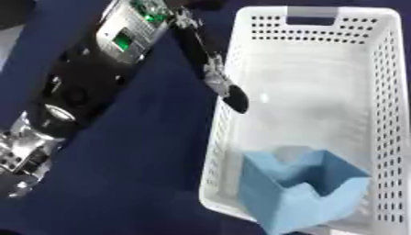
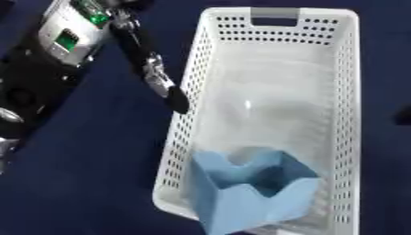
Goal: Pick up objects on the table and place them in the box.
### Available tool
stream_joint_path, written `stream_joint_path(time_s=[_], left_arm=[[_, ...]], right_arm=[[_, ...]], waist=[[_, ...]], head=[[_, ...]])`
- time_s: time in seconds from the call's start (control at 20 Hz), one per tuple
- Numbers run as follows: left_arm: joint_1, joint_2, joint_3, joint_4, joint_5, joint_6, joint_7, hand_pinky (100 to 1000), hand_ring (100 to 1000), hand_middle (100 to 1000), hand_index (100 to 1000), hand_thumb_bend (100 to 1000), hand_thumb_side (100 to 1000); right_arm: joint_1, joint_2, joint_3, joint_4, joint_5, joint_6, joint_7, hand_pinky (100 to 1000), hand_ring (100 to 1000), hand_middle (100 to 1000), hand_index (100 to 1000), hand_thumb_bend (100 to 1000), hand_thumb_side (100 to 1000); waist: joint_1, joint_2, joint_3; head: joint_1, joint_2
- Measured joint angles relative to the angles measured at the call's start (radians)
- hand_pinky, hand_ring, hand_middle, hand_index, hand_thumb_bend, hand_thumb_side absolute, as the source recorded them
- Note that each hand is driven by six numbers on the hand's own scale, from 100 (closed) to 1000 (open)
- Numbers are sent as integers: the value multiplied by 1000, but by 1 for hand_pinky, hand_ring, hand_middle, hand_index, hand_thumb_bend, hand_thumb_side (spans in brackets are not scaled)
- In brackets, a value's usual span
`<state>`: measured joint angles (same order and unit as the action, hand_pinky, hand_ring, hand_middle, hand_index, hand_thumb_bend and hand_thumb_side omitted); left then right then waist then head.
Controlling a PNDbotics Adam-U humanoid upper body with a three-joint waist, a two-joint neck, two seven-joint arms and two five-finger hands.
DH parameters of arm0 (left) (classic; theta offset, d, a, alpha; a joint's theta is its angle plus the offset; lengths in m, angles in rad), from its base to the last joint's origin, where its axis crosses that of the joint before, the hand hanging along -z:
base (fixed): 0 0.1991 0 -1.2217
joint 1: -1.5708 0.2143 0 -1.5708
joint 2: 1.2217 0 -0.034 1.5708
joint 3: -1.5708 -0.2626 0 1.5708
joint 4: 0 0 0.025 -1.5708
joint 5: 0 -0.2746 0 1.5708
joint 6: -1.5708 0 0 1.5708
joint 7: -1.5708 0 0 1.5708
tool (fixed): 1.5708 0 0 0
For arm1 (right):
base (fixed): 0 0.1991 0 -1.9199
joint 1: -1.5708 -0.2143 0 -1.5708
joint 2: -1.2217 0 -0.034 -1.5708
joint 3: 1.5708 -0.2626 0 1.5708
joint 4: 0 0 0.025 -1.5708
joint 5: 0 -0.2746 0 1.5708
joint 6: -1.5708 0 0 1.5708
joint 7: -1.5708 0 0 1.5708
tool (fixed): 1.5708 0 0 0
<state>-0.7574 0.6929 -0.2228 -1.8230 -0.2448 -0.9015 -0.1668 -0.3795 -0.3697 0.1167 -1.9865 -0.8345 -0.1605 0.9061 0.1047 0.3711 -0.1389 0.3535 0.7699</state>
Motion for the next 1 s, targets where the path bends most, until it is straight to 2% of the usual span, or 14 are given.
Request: stream_joint_path(time_s=[0.05,0.1,0.15,0.2,0.45,0.5,0.65,0.8,1.0], left_arm=[[0,0,0,3,1,-2,11,853,891,895,990,276,352],[1,0,0,6,7,-3,26,787,849,855,942,100,401],[3,0,1,10,18,-4,47,787,849,855,942,100,401],[8,0,3,13,31,-5,71,731,805,816,909,100,508],[90,21,49,25,70,-6,174,758,821,835,937,100,496],[115,32,62,28,68,-5,185,772,830,845,950,100,463],[218,69,113,48,57,9,204,758,820,837,950,100,466],[335,92,159,57,79,37,215,694,777,798,942,100,551],[493,87,231,20,231,91,205,664,760,779,932,100,631]], right_arm=[[0,0,0,0,0,0,0,828,692,679,1000,100,729],[0,0,0,0,1,0,0,829,692,680,1000,100,729],[0,0,0,0,2,0,0,829,692,680,1000,100,729],[0,0,0,0,3,-1,0,829,692,680,1000,100,729],[1,0,-1,0,8,-1,0,830,693,680,1000,100,728],[2,2,-1,0,9,-1,0,831,694,681,1000,100,728],[7,7,-4,0,13,-4,-1,832,694,682,1000,100,728],[12,7,-8,0,19,-8,1,835,696,685,1000,100,726],[28,7,-16,0,34,-17,0,837,697,688,1000,100,724]], waist=[[0,0,0],[0,0,1],[-1,0,4],[-2,0,5],[-9,0,21],[-10,0,24],[-15,0,37],[-16,0,46],[-29,0,72]], head=[[0,0],[0,0],[0,0],[0,0],[-1,0],[-2,0],[-10,-1],[-14,-3],[-21,-11]])
